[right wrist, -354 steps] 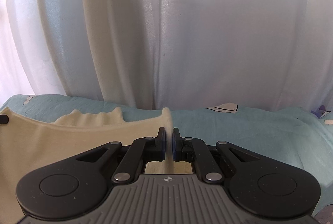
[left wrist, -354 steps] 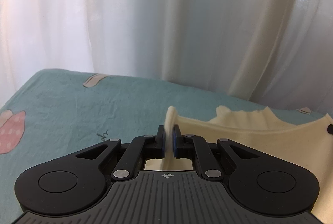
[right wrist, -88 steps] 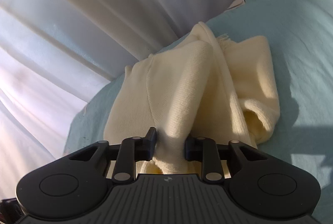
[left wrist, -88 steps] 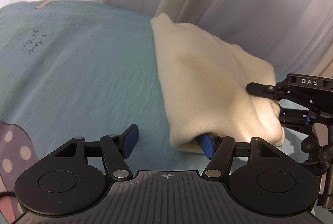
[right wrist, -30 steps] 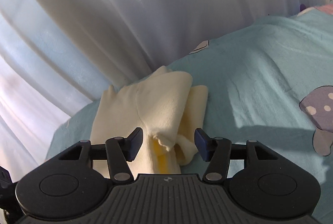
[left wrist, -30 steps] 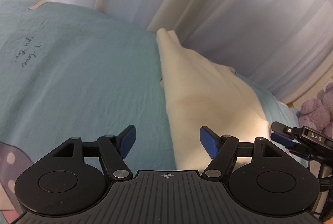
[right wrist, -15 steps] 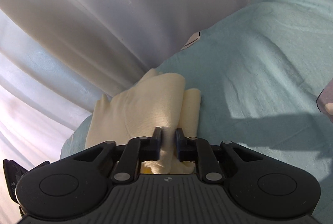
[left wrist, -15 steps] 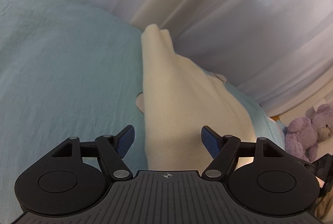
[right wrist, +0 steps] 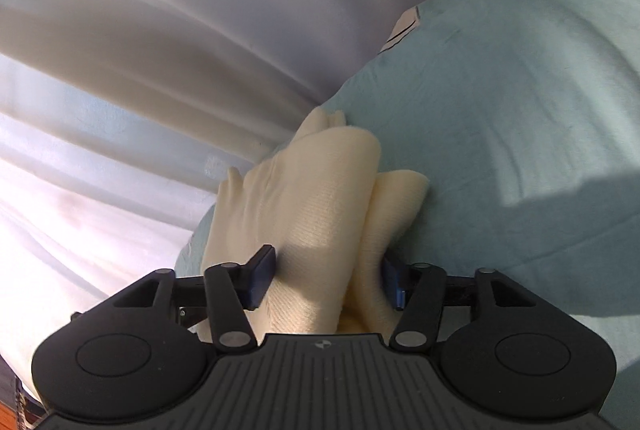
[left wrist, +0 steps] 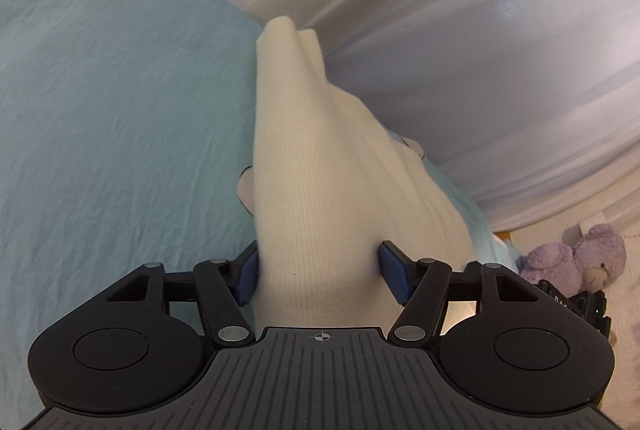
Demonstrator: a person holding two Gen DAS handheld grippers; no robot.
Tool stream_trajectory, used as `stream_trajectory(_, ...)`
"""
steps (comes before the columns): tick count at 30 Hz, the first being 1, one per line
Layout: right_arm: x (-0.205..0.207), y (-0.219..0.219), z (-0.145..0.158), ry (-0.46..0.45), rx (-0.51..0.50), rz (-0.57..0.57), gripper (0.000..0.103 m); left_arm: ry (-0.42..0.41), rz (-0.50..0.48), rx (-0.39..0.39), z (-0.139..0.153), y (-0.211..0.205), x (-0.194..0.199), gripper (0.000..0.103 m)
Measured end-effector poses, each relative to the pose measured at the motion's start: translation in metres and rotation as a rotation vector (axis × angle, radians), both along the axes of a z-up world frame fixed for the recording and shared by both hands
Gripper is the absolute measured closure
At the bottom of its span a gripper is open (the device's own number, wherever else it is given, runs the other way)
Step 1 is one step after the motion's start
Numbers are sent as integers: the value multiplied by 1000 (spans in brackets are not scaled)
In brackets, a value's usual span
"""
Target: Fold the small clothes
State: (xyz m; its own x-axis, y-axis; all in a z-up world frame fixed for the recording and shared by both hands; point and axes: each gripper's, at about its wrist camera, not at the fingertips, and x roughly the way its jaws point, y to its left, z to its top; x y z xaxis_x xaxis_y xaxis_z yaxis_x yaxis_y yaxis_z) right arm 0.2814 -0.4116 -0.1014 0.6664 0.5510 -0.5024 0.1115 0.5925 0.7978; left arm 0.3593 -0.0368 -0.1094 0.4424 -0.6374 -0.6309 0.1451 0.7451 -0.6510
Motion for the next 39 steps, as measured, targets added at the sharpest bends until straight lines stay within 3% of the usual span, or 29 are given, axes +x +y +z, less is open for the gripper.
stream_trajectory(5,-1,18,14,-32,-61,23,71,-31,34,40,7,-3,-9,59)
stream_trajectory(7,-4,22,24,-52,-59,34,75,-63,44,61,16,-5,-17,62)
stream_trajectory(12,-10,45,54,-104,-58,103,75,-112,85,53,44,-7,-50,65)
stream_trajectory(15,-17,65,68,-136,-57,150,75,-150,112,87,61,-3,-75,65)
stream_trajectory(21,-32,104,72,-107,-48,198,75,-202,180,155,78,16,-114,65)
stream_trajectory(39,-64,175,99,-10,-150,60,75,-205,143,192,82,46,-144,65)
